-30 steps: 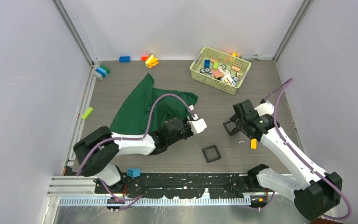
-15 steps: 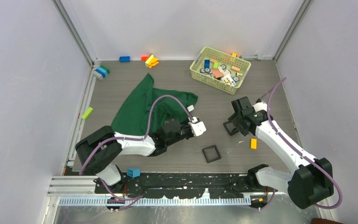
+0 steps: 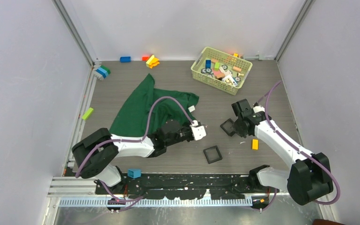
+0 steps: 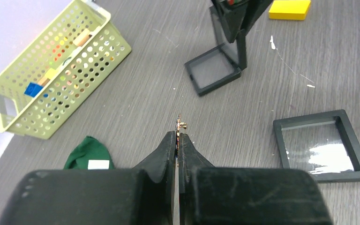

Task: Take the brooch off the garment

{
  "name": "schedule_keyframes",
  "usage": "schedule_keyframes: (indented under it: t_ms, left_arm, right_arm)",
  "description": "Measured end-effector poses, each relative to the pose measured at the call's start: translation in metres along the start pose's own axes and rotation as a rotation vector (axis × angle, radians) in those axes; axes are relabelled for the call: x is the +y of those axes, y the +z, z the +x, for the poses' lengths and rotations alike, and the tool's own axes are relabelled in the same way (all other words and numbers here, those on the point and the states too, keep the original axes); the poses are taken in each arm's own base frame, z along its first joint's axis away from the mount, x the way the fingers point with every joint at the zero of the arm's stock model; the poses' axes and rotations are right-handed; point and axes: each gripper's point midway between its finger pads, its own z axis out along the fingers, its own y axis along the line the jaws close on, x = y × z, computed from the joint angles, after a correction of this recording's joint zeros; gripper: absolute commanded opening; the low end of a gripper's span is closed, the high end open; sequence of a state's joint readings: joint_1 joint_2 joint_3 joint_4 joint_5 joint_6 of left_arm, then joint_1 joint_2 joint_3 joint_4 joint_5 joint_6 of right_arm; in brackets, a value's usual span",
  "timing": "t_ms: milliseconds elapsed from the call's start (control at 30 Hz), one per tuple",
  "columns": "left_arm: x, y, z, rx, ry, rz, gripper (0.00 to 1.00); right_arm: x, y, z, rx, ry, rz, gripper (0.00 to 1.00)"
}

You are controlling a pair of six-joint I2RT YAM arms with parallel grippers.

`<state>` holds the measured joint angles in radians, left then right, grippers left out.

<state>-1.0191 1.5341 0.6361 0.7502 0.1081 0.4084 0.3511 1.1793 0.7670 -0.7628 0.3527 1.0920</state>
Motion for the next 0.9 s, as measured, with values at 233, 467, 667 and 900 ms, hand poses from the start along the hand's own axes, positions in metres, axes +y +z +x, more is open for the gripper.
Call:
schedule_keyframes:
  t_ms: [233, 467, 667, 900]
  left_arm:
    - [-0.017, -0.003, 0.005, -0.015, 0.073, 0.09, 0.0]
    - [-0.033, 0.0, 0.015, -0.027, 0.189, 0.182, 0.0]
    - [-0.044, -0.001, 0.034, 0.001, 0.265, 0.237, 0.0]
    - [-0.042, 0.0, 0.041, 0.022, 0.305, 0.227, 0.0]
  right_arm:
    - [0.01, -0.005, 0.016, 0.095, -0.12, -0.081, 0.01]
    - [0.027, -0.018, 0.045, 0.257, -0.333, -0.239, 0.01]
    - [0.043, -0.027, 0.063, 0.306, -0.531, -0.274, 0.01]
    - [0.046, -0.04, 0.085, 0.353, -0.686, -0.285, 0.01]
